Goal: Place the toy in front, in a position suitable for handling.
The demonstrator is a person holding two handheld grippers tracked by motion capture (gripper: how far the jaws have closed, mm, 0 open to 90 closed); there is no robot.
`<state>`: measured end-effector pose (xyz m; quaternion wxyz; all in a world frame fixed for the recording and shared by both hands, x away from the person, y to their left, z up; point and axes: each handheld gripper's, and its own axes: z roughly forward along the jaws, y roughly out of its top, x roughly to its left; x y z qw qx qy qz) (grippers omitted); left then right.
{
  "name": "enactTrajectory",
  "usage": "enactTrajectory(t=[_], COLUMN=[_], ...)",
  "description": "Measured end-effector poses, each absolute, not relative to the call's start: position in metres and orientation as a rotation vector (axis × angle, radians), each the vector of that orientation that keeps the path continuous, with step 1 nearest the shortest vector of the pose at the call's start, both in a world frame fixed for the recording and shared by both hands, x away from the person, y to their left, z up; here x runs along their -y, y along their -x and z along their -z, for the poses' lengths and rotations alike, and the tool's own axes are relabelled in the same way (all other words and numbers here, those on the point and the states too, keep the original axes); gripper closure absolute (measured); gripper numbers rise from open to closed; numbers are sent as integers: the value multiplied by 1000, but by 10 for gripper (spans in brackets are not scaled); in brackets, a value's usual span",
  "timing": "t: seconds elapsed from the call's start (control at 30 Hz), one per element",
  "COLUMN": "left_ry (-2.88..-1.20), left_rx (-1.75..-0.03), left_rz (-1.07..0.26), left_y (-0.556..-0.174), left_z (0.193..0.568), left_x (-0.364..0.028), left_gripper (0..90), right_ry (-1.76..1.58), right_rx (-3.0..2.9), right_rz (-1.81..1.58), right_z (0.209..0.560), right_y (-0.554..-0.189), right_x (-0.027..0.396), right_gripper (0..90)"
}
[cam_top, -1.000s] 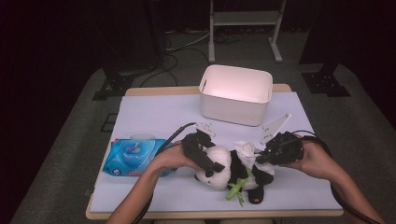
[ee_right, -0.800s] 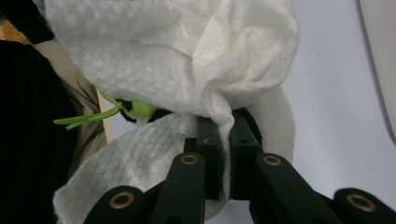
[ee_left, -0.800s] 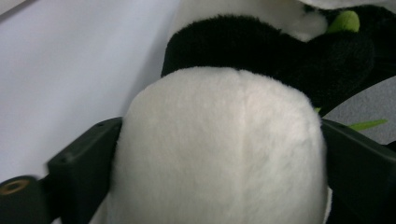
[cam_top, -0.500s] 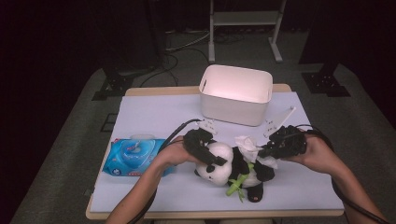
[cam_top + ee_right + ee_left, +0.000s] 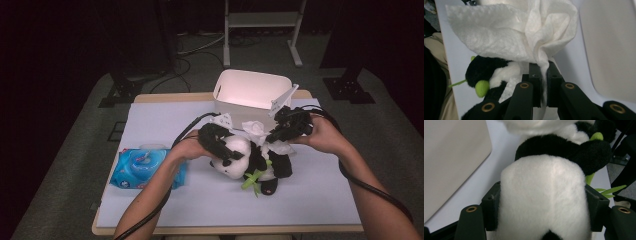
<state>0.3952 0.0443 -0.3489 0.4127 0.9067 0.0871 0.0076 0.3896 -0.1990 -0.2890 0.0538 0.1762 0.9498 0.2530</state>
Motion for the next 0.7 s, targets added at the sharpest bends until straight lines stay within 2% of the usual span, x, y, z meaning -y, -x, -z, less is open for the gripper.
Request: enactTrajectory(t=[0.13, 0.3, 0.5, 0.7], left_ry=[-2265, -2274, -2262, -2265], left_rx=[-267, -307, -339, -362], left_rz=[13, 38, 78, 80], left_y=[-392, -384, -376, -373], left_z=[359, 363, 356, 349], left_x=[-50, -54, -63, -72], left_gripper=[273, 146, 92, 73], right_ry=[-527, -504, -458, -431], right_rx=[-2914, -2923, -2929, -2925], right_rz=[-805, -806, -800, -808], right_z=[300, 307, 307, 309], right_y=[-393, -383, -368, -354], right_x=[196, 188, 182, 183], right_gripper=[849, 852, 852, 852])
